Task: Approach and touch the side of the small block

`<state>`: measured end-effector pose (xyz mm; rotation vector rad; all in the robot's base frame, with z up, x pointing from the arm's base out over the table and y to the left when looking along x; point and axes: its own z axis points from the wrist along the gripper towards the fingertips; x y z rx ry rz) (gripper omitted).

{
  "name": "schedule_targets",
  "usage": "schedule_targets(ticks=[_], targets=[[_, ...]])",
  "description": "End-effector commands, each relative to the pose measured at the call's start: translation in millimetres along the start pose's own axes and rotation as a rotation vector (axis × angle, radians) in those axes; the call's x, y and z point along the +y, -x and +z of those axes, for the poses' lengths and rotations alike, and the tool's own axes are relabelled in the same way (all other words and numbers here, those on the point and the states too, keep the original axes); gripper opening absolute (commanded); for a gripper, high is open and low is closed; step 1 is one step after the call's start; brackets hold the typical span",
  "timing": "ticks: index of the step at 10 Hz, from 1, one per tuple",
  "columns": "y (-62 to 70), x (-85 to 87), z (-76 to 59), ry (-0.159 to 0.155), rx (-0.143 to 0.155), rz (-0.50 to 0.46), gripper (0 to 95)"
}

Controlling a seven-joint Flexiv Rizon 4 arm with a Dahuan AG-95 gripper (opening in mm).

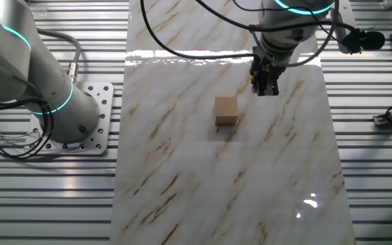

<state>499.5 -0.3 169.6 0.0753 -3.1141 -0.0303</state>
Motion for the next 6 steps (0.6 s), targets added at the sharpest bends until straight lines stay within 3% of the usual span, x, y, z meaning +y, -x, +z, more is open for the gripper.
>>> schedule_targets(ticks=[1,6], targets=[[1.7,-1.0,3.9,0.0,-0.003,-0.003,0.0],[5.6,-2.3,19.1,-0.001,-0.023,-0.015,0.0]])
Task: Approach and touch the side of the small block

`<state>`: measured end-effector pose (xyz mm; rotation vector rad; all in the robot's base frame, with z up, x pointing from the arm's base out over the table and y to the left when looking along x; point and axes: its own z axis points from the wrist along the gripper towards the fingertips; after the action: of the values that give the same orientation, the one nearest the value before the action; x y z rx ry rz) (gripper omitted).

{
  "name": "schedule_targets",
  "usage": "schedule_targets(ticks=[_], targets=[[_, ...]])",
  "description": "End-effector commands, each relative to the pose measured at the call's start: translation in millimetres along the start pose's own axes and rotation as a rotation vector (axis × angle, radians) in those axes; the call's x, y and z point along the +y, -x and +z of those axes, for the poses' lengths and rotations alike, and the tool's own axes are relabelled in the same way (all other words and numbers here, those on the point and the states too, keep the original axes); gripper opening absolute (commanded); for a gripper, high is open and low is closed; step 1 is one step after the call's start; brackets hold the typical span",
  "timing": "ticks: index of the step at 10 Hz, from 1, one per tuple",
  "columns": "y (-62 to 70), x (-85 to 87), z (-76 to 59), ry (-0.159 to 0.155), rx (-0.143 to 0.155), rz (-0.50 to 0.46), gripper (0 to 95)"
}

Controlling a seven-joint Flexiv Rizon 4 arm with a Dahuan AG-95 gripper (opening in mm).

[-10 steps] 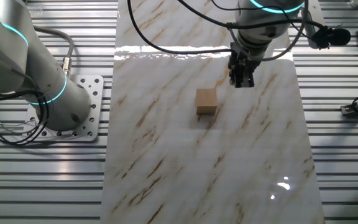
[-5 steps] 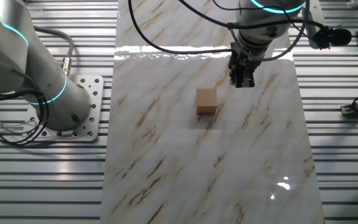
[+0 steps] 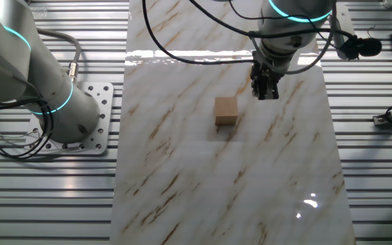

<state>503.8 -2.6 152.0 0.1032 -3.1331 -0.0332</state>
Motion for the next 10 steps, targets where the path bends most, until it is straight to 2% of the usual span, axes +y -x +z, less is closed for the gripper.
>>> schedule_targets(ticks=[1,3,10], targets=[[1.6,1.5,4.2,-0.006,-0.005,0.006,0.0],[3.4,4.2,12.0,-0.011,-0.017,0.015,0.0],[5.4,4.9,40.2,-0.019,-0.087,0.01,0.0]])
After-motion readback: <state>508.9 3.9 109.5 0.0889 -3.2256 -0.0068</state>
